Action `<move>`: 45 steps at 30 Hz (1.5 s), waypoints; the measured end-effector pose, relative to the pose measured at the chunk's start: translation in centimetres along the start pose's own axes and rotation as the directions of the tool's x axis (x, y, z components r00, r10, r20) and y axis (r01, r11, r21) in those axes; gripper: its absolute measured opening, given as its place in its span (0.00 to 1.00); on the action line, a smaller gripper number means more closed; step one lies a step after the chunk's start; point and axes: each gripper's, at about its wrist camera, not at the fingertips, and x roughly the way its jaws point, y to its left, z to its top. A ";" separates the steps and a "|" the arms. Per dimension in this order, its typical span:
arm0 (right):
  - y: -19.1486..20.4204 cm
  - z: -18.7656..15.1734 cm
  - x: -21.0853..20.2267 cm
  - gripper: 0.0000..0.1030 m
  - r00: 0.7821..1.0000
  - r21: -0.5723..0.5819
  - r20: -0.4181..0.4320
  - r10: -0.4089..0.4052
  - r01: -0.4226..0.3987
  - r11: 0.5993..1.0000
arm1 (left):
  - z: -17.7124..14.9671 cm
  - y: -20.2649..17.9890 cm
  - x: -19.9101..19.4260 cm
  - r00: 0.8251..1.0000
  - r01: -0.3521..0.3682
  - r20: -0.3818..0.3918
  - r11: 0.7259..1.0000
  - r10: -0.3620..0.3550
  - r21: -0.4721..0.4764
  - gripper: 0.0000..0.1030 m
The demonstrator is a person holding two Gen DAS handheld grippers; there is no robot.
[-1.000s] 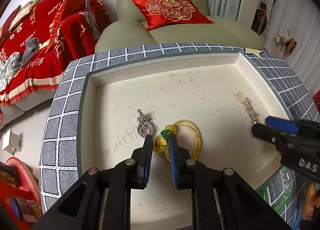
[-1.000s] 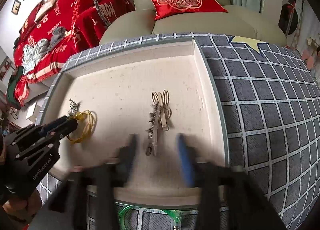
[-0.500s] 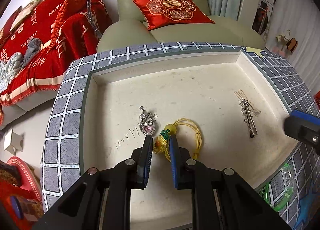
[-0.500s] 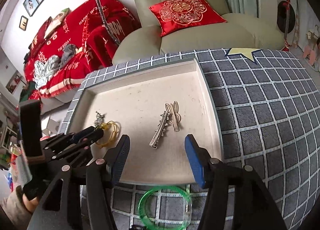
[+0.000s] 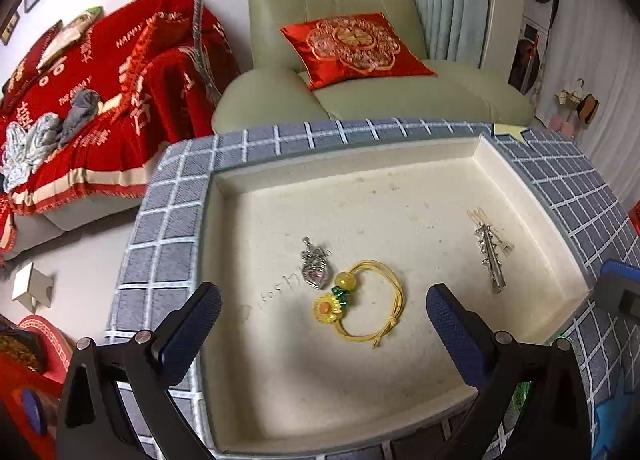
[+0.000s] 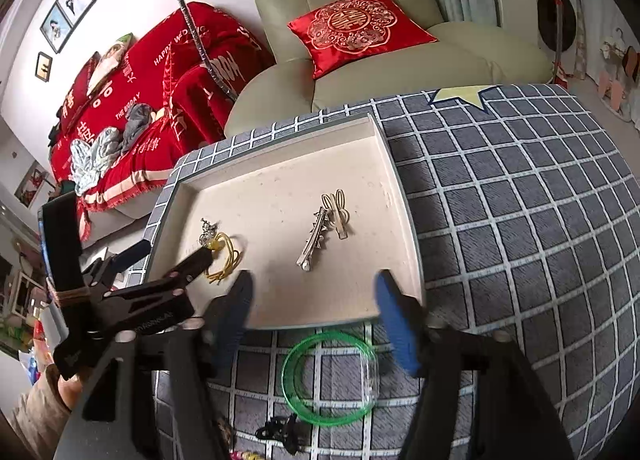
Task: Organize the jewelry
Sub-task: 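Move both tools back toward the braided rope bracelet and black claw, then grasp braided rope bracelet with left tool while right tool grasps black hair claw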
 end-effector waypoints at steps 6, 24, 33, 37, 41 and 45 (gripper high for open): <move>-0.5 -1.0 -2.8 0.87 0.996 0.036 0.075 0.039 -0.042 0.998 | -0.9 0.5 -3.4 0.999 0.029 0.030 0.999 -0.030 0.041 1.00; -0.2 -5.7 -6.9 0.88 0.999 0.021 0.030 0.023 -0.024 0.999 | -8.4 1.7 -9.0 0.999 0.052 -0.001 0.998 -0.052 0.019 1.00; -0.3 -8.9 -5.6 0.88 0.999 0.022 -0.054 -0.004 0.005 1.000 | -11.5 1.3 -8.4 0.994 0.084 -0.074 0.996 -0.084 0.001 1.00; 0.2 -10.0 -4.3 0.88 0.995 0.017 -0.095 -0.011 0.012 1.000 | -12.3 0.9 -7.9 0.992 0.088 -0.096 0.996 -0.087 0.007 1.00; 0.9 -10.5 -3.0 0.88 0.992 0.021 -0.128 -0.005 0.008 1.000 | -12.7 0.5 -7.4 0.990 0.087 -0.115 0.996 -0.084 0.018 1.00; 1.7 -10.6 -2.0 0.87 0.989 0.010 -0.145 -0.005 0.007 1.000 | -13.1 0.1 -6.8 0.988 0.087 -0.132 0.996 -0.082 0.032 1.00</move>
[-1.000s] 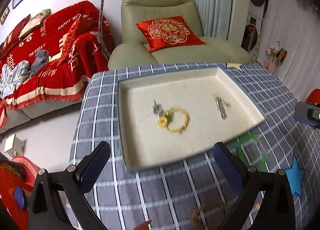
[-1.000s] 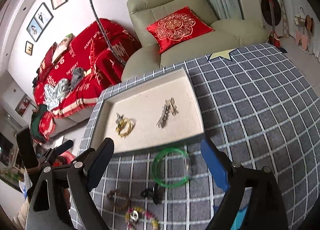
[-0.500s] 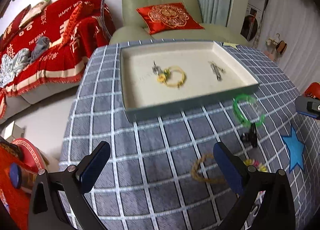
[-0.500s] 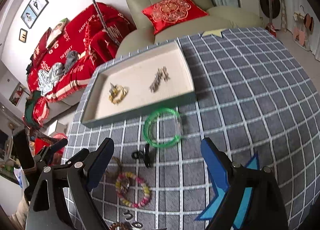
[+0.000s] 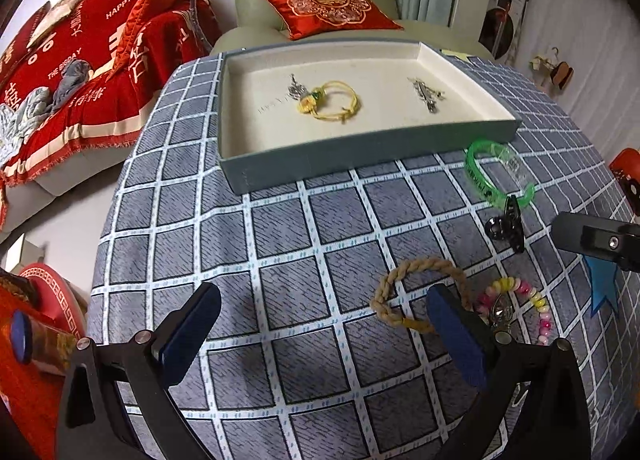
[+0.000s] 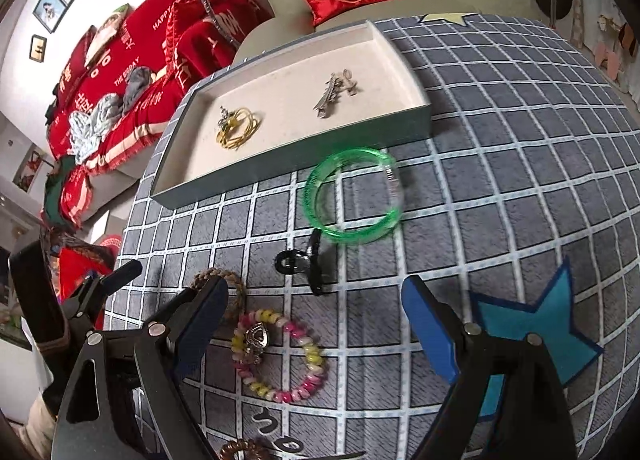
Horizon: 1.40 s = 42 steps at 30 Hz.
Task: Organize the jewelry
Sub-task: 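Grasp braided rope bracelet with left tool while right tool grasps black hair claw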
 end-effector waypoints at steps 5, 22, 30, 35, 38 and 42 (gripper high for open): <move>0.8 0.3 1.6 0.75 0.999 0.010 -0.035 0.007 -0.007 1.000 | -0.1 -0.5 0.8 1.000 -0.005 -0.017 1.000 0.005 0.013 1.00; 3.2 0.7 4.1 0.26 0.984 -0.086 -0.069 -0.164 0.158 0.984 | -0.2 -2.0 0.2 1.000 0.018 -0.006 0.999 -0.018 0.050 0.75; 2.0 0.1 3.2 0.24 0.992 -0.046 -0.066 -0.109 0.106 0.993 | -0.5 -3.5 -0.4 0.998 0.057 -0.001 0.992 -0.057 0.117 0.22; 1.4 -0.5 1.5 0.24 0.996 -0.040 -0.044 -0.077 0.076 0.996 | -0.8 -2.6 -1.1 0.989 0.144 0.010 0.988 -0.145 0.063 0.22; 1.0 -0.7 0.6 0.24 0.998 -0.027 -0.032 -0.058 0.057 0.998 | -0.8 -2.1 -1.6 0.986 0.163 0.023 0.986 -0.164 0.044 0.22; 0.5 -0.9 -0.7 0.24 0.999 -0.016 -0.013 -0.041 0.041 0.999 | -0.6 -1.5 -2.6 0.982 0.185 0.045 0.983 -0.186 0.024 0.22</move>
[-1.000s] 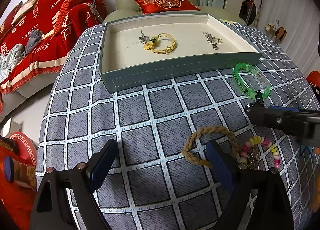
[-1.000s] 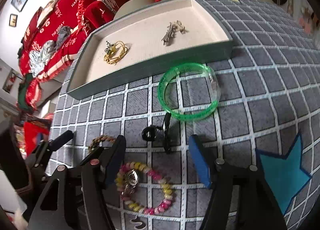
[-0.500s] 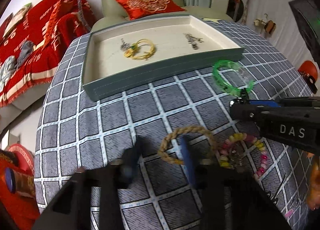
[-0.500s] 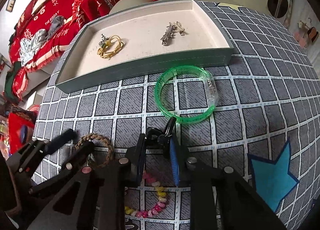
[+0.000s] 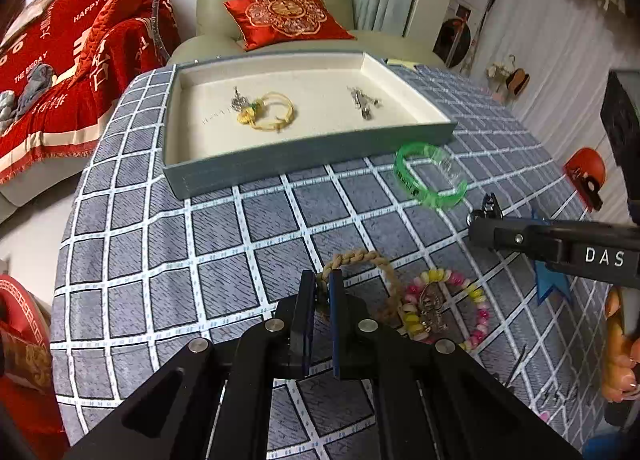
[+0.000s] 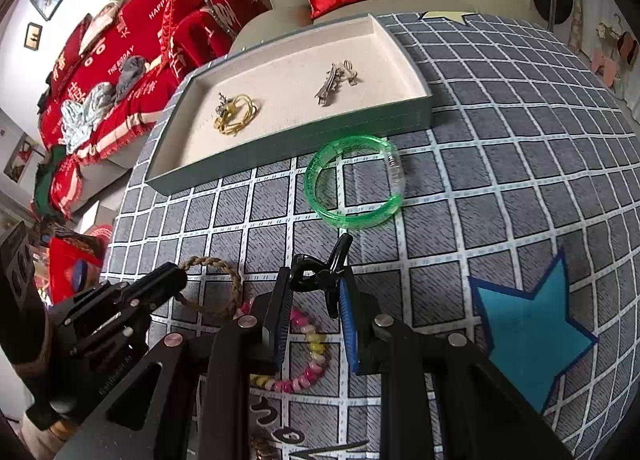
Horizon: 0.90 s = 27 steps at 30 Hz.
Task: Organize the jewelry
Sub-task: 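Grasp braided rope bracelet with left tool while right tool grasps black hair claw, then carry rope bracelet and black claw into the white tray and open both tools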
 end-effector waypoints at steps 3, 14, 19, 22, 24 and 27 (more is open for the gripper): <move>-0.3 0.0 -0.9 0.24 1.000 0.005 0.014 0.011 -0.011 1.000 | 0.4 0.3 -1.0 1.000 0.018 0.022 1.000 -0.018 -0.017 0.22; -0.1 3.0 -4.4 0.24 0.995 -0.030 0.100 0.029 -0.026 0.999 | 4.6 1.3 -4.5 0.991 0.040 0.128 0.999 -0.036 -0.024 0.22; 0.0 5.9 -5.2 0.24 0.991 -0.056 0.132 0.027 -0.019 0.998 | 7.9 2.4 -5.0 0.986 0.026 0.166 0.999 -0.020 -0.037 0.22; 0.1 7.7 -5.2 0.24 0.989 -0.069 0.144 0.025 -0.015 0.997 | 9.4 2.9 -4.6 0.985 0.022 0.171 0.999 -0.013 -0.050 0.22; 0.1 8.7 -5.0 0.24 0.989 -0.069 0.147 0.029 -0.019 0.997 | 10.3 3.1 -4.2 0.985 0.016 0.171 0.998 -0.007 -0.053 0.22; 0.2 10.2 -4.5 0.24 0.988 -0.078 0.150 0.025 -0.013 0.997 | 11.5 3.3 -3.2 0.986 0.001 0.166 0.999 0.007 -0.051 0.22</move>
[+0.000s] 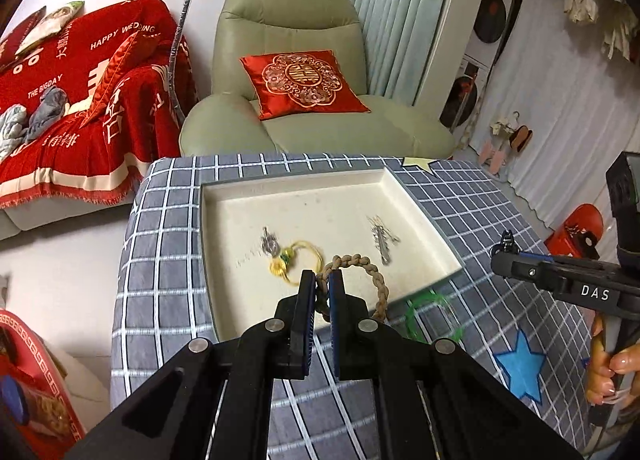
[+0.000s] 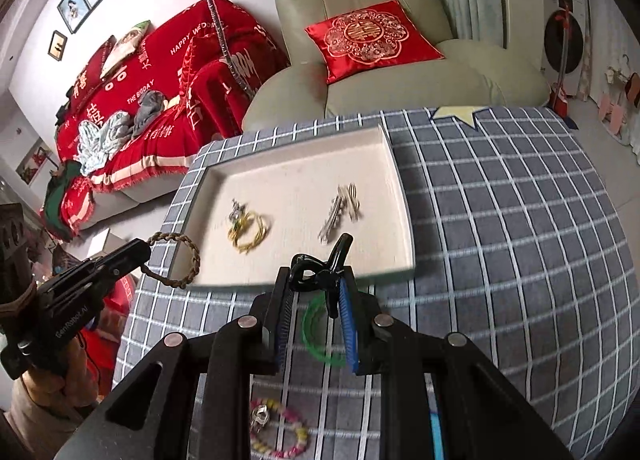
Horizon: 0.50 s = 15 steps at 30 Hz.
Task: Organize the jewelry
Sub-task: 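Carry rope bracelet and black claw into the white tray and open both tools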
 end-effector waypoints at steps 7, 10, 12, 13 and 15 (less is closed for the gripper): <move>0.2 2.3 2.6 0.24 1.000 -0.016 -0.008 -0.001 0.001 1.000 | 1.2 0.7 3.1 0.999 -0.038 -0.023 0.999 0.038 -0.031 0.22; 0.4 3.1 3.8 0.24 1.000 -0.031 -0.012 -0.006 0.006 0.999 | 1.7 1.1 4.4 0.998 -0.045 -0.035 0.998 0.043 -0.052 0.22; 0.5 3.6 4.6 0.24 1.000 -0.043 -0.016 -0.015 0.014 0.999 | 1.9 1.4 5.2 0.998 -0.056 -0.041 0.997 0.053 -0.058 0.22; 0.4 3.8 5.0 0.24 1.000 -0.047 -0.018 -0.018 0.017 0.999 | 2.1 1.5 5.6 0.997 -0.063 -0.045 0.996 0.061 -0.057 0.22; 0.4 4.2 6.1 0.24 0.999 -0.051 -0.027 -0.025 0.024 0.998 | 2.3 1.9 6.6 0.996 -0.070 -0.055 0.996 0.066 -0.059 0.22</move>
